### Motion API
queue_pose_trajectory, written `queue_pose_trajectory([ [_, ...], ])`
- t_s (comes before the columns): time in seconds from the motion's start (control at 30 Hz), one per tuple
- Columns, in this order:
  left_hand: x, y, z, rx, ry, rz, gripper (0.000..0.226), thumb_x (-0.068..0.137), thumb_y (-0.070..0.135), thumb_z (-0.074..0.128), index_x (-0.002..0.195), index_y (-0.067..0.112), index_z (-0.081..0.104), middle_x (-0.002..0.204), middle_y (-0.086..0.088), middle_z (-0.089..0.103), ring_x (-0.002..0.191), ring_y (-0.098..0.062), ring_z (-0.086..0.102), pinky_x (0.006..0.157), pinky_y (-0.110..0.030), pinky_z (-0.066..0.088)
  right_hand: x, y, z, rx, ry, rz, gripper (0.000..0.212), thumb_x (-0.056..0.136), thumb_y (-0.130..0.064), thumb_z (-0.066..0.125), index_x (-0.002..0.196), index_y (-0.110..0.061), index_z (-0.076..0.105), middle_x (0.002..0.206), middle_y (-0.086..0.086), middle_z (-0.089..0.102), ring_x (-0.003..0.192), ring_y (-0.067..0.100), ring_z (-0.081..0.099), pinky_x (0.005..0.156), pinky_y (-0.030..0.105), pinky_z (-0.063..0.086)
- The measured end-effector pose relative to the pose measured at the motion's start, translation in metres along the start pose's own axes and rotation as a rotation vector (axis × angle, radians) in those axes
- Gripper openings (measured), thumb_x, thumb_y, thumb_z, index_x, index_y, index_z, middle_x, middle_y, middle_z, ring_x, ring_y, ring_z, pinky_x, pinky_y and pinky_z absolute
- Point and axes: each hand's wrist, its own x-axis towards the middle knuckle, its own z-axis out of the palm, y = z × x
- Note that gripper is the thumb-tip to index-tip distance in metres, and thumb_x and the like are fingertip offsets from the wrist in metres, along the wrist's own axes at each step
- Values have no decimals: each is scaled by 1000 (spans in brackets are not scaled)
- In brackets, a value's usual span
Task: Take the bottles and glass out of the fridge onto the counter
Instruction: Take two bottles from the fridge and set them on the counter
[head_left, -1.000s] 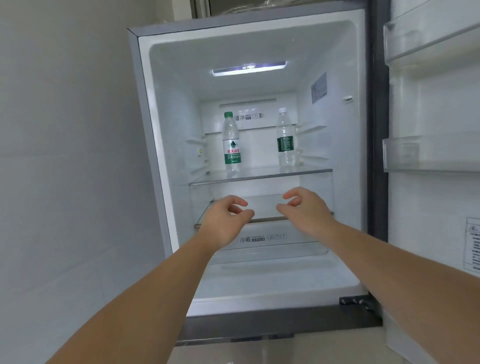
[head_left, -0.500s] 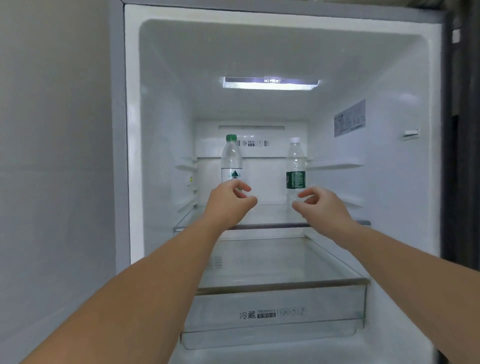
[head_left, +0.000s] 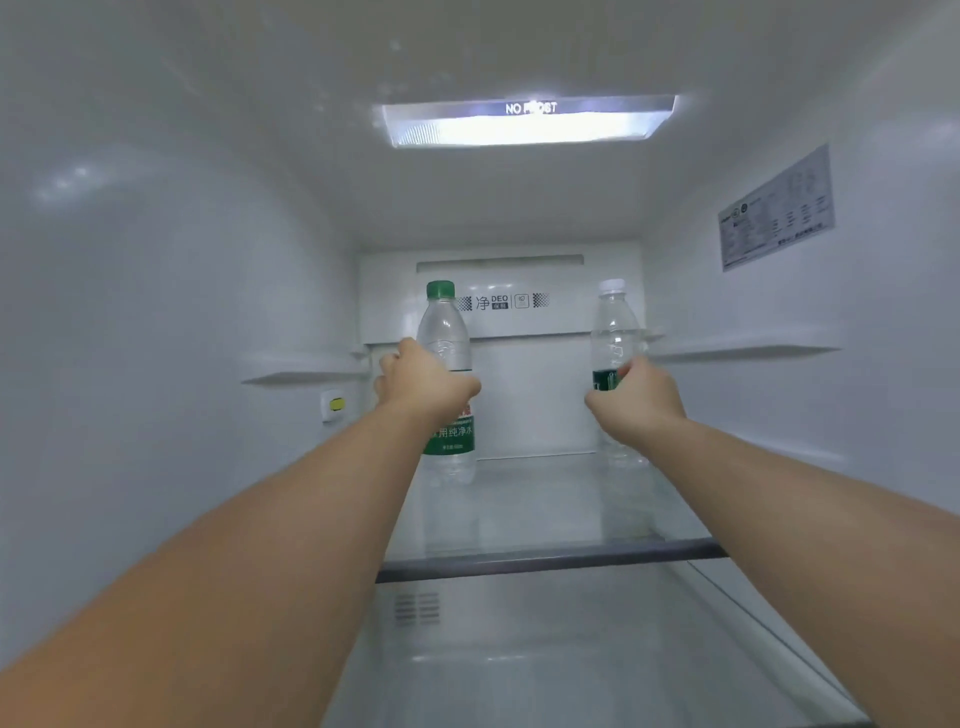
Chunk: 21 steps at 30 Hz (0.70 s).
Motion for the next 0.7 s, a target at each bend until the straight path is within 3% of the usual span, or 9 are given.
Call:
queue_pose_trajectory([
  [0.07, 9, 7, 6, -32, -6, -31, 77, 70, 30, 76, 132, 10, 36, 128, -13, 45, 113, -35, 51, 93, -43, 47, 12, -4, 8, -51, 55, 22, 56, 80, -23, 62, 130, -10, 42, 135, 12, 39, 119, 33, 45, 91, 40, 43],
  [0.17, 20, 8, 15, -70, -14, -54, 82, 70, 28, 78, 135, 11, 31, 127, -13, 48, 112, -36, 54, 93, -46, 48, 24, -8, 15, -112, 119, 22, 63, 81, -25, 65, 135, -11, 35, 139, 10, 33, 126, 31, 36, 89, 43, 41],
  [0.4, 29, -2, 20, -124, -20, -45, 84, 70, 20, 80, 136, 13, 28, 112, -9, 51, 96, -31, 56, 89, -43, 50, 50, -3, 22, -26, 104, 119, 73, 80, -23, 67, 138, -10, 26, 137, 16, 41, 125, 36, 44, 99, 42, 40],
  [0.6, 26, -8, 23, -111, -26, -94, 73, 71, 22, 80, 128, 12, 34, 116, -12, 57, 89, -29, 53, 77, -35, 47, 56, 4, 16, -34, 64, 109, 72, 74, -23, 73, 133, -7, 35, 131, 15, 47, 111, 37, 56, 87, 40, 50],
  [0.7, 24, -6, 21, -103, -33, -88, 76, 66, 25, 83, 126, 13, 36, 114, -11, 58, 95, -30, 59, 84, -39, 52, 49, -1, 16, -75, 27, 45, 58, 73, -26, 73, 121, -7, 47, 126, 12, 51, 102, 35, 60, 76, 34, 48],
])
